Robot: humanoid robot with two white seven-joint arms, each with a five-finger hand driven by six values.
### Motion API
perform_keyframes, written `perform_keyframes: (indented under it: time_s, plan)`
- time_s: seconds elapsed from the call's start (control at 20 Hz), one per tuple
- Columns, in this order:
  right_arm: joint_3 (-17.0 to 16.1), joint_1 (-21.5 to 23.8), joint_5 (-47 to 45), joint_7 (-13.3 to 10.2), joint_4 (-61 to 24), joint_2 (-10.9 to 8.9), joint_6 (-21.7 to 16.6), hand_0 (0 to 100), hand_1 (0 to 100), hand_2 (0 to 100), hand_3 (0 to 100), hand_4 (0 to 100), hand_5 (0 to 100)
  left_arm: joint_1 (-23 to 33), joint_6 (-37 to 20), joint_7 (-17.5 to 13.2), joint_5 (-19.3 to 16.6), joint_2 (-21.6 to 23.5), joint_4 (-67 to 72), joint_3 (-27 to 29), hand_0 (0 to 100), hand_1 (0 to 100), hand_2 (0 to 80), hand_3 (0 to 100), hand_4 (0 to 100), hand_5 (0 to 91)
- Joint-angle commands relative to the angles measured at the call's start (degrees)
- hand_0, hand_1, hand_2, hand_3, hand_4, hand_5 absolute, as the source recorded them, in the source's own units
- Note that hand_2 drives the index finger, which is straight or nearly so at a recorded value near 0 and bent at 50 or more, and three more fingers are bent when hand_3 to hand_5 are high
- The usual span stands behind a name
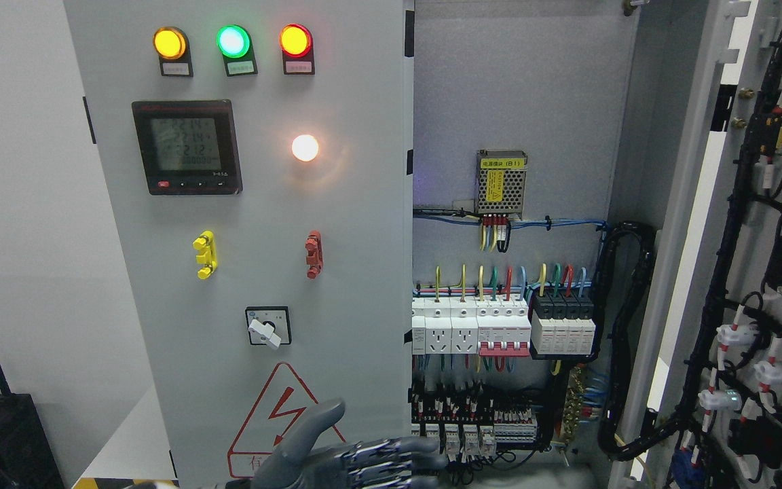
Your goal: Open door with both hands
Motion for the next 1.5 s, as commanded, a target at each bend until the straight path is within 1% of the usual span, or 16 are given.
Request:
perform_keyframes:
  time_s: [0.0,0.15,0.2,0.3,0.35,0.4,0.45,0.55,0.65,0.75,0.85,1.05,1.15,1.25,1.45]
  plan:
    - [0.0,0.0,0.0,0.0,0.0,0.0,-0.1,38,0,0,0,0,0,28.6,-0.2,-0.3,-7.2,10.9,-2.8,36.0,0,0,0.0,0,0,0.0]
    - [0.0,0.0,0.0,0.0,0.0,0.0,0.0,38,0,0,0,0,0,39.3,-0.2,-0.3,-10.4,9.1,-2.5,44.3,0,0,0.0,0,0,0.0]
    - [0.0,0.0,0.0,0.0,0.0,0.0,0.0,38,0,0,0,0,0,42.6,-0.2,-0.3,-12.0,7.7,-2.1,46.9,0,0,0.0,0,0,0.0]
    - [0.0,0.0,0.0,0.0,0.0,0.0,0.0,38,0,0,0,0,0,48.4,-0.2,-0.3,-16.3,4.0,-0.3,51.9,0,0,0.0,0,0,0.0]
    - [0.0,0.0,0.0,0.0,0.0,0.0,0.0,38,0,0,0,0,0,51.7,-0.2,-0.3,-19.3,2.0,0.8,54.1,0,0,0.0,0,0,0.0]
    - [0.0,0.0,0.0,0.0,0.0,0.0,0.0,38,0,0,0,0,0,53.2,-0.2,-0.3,-21.5,0.9,1.9,54.9,0,0,0.0,0,0,0.0]
    - [0.0,0.0,0.0,0.0,0.0,0.0,0.0,38,0,0,0,0,0,54.8,-0.2,-0.3,-24.8,-0.6,3.7,55.2,0,0,0.0,0,0,0.0]
    - [0.0,0.0,0.0,0.0,0.0,0.0,0.0,38,0,0,0,0,0,56.4,-0.3,-0.3,-29.4,-4.0,7.0,55.4,0,0,0.0,0,0,0.0]
    - [0.0,0.0,0.0,0.0,0.0,0.0,0.0,38,0,0,0,0,0,57.7,-0.3,-0.3,-35.1,-8.2,8.6,56.0,0,0,0.0,0,0,0.0]
    - [0.0,0.0,0.0,0.0,0.0,0.0,0.0,38,0,0,0,0,0,61.2,-0.3,-0.3,-40.8,-11.9,10.3,58.4,0,0,0.0,0,0,0.0]
    - [0.0,0.0,0.0,0.0,0.0,0.0,0.0,38,0,0,0,0,0,64.3,-1.9,-0.4,-45.2,-16.1,11.4,61.5,0,0,0.0,0,0,0.0]
    - [0.0,0.0,0.0,0.0,0.0,0.0,0.0,38,0,0,0,0,0,68.0,-6.3,-0.4,-54.1,-24.4,13.9,65.1,0,0,0.0,0,0,0.0]
    - [0.0,0.0,0.0,0.0,0.0,0.0,0.0,38,0,0,0,0,0,69.1,-8.2,-0.4,-59.2,-28.0,16.8,66.3,0,0,0.0,0,0,0.0]
    - [0.0,0.0,0.0,0.0,0.0,0.0,0.0,38,0,0,0,0,0,69.2,-13.3,-0.4,-63.2,-30.9,22.0,66.3,0,0,0.0,0,0,0.0]
    - [0.0,0.0,0.0,0.0,-0.1,0.0,0.0,38,0,0,0,0,0,69.4,-26.0,-0.4,-68.3,-35.2,33.6,66.6,0,0,0.0,0,0,0.0]
